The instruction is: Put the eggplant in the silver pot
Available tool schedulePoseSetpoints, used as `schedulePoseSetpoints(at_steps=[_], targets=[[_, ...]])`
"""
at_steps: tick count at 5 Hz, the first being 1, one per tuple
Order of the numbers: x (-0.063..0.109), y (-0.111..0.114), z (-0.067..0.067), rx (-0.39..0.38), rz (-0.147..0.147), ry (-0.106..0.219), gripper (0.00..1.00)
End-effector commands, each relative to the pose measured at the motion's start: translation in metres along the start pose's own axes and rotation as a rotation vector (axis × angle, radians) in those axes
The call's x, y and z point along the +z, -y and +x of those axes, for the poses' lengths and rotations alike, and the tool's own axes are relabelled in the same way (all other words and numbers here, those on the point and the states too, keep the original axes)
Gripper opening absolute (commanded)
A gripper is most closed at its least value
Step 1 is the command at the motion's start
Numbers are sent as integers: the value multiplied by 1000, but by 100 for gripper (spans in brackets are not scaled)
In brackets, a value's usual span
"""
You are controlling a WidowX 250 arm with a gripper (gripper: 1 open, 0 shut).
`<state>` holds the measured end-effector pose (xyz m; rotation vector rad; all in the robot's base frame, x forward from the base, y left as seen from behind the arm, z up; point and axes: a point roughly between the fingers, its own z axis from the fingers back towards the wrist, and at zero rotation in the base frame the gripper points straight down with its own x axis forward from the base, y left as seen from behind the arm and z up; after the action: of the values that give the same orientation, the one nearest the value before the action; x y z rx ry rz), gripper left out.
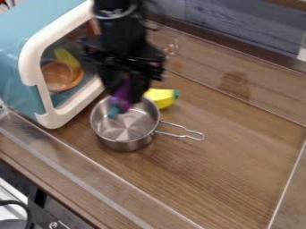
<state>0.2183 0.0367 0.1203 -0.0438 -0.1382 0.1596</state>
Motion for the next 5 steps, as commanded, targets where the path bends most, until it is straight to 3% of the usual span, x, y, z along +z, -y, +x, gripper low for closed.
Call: schedulePoseSetpoints(at_steps=[1, 2, 5], targets=[[-4, -9, 4, -4, 22, 26, 0], [-15, -11, 5, -8, 42, 4, 0], [-29, -10, 8, -15, 60, -32, 0]])
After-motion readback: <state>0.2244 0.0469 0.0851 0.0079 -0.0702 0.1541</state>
